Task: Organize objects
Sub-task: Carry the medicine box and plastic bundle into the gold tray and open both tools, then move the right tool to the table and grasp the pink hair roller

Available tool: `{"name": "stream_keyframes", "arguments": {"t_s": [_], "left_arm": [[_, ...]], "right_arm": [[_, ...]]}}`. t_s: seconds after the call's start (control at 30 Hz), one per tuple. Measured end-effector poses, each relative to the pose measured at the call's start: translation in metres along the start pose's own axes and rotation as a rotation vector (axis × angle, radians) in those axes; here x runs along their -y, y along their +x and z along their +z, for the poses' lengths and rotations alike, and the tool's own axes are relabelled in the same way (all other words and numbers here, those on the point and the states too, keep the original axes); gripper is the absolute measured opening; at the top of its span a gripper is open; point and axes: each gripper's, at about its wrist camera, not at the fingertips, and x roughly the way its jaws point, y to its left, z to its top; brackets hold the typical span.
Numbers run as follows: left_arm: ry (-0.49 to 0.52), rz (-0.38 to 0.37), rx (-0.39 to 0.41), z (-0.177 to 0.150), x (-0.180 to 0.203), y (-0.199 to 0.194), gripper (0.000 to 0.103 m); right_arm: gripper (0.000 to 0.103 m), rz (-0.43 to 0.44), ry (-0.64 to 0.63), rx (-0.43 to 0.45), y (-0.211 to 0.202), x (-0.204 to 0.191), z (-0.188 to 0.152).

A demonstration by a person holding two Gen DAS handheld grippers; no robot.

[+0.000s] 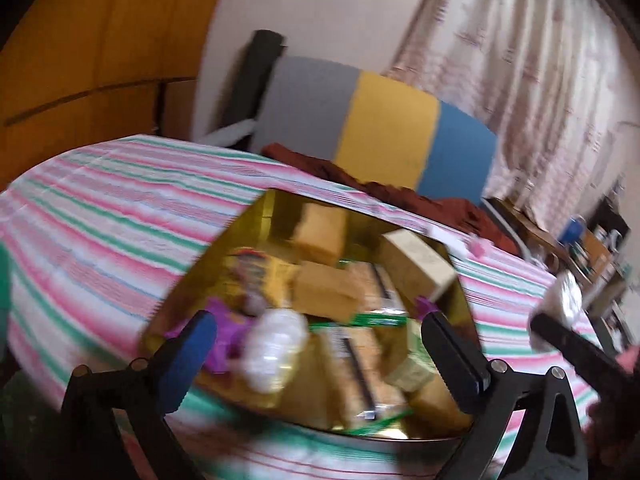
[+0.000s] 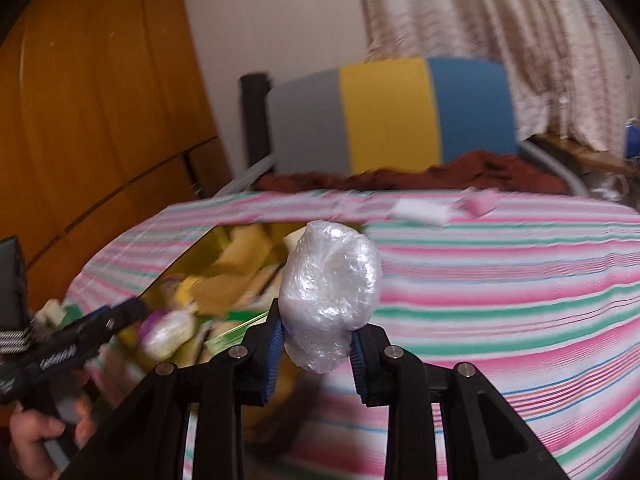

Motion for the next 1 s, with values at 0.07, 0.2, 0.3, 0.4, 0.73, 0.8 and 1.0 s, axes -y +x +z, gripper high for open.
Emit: {"name": "stream_keyframes", "arguments": {"t_s": [0.07, 0.2, 0.3, 0.4, 0.73, 0.8, 1.0], "left_arm": [[-0.021, 0.033, -0.006, 0.002, -0.013, 0.000, 0.103], [-0.070, 0.083, 0.005, 0.004, -0.036, -0.005, 0.103], [-0.098, 0.112, 0.018, 0.003, -0.048, -0.008, 0.103], [-0.135, 0.134, 0.029, 0.004, -0.062, -0.013, 0.103], [-0.222, 0.161, 0.047, 0.006, -0.092, -0.021, 0.103], [-0.234, 0.158, 0.048, 0.006, -0.093, -0.022, 0.103], [-0.220, 0.128, 0.032, 0.006, -0.080, -0.019, 0.103]], "right_arm": [[0.029, 0.044, -0.010, -0.049, 0.009, -0.015, -0.003], [0.029, 0.128, -0.037, -0.149, 0.028, -0.044, -0.004], [0.030, 0.188, -0.073, -0.201, 0.043, -0.069, -0.004], [0.031, 0.198, -0.119, -0.263, 0.061, -0.093, -0.007], [0.049, 0.226, -0.109, -0.311, 0.076, -0.116, -0.004], [0.049, 0.234, -0.089, -0.296, 0.071, -0.111, -0.001], [0.050, 0.204, -0.024, -0.222, 0.050, -0.085, 0.012]]}}
